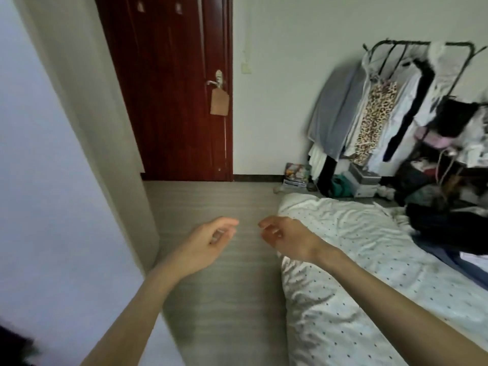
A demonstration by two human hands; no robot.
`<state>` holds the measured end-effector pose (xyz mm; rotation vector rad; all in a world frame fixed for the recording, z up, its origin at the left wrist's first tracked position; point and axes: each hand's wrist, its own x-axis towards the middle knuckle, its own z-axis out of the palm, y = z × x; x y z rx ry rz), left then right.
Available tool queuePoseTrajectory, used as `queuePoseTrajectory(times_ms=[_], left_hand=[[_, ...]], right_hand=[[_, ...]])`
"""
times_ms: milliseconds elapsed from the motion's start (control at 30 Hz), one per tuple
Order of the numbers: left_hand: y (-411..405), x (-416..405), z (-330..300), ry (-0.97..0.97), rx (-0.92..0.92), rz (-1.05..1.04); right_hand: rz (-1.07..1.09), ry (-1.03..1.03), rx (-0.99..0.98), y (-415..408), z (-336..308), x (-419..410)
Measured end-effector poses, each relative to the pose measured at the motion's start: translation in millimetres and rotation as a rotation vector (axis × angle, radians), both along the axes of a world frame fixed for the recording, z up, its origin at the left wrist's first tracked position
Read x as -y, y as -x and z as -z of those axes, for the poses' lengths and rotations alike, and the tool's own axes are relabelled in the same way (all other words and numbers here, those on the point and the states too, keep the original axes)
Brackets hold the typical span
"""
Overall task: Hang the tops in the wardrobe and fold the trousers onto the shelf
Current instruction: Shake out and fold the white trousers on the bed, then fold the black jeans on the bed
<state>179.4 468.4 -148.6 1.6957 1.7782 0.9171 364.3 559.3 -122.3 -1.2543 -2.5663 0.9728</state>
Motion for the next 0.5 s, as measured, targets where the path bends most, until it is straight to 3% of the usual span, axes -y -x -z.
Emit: queuePoseTrajectory(times_ms=[167, 500], left_hand=[[-21.1, -124.0, 37.7, 0.075, 0.007, 0.137], [-20.5, -384.7, 70.7, 0.204, 0.015, 0.354]], right_hand=[[0.214, 0.053, 0.006, -50.1, 31.4, -91.6], [0.536, 0.146, -0.089, -47.9, 75.6, -299.2]])
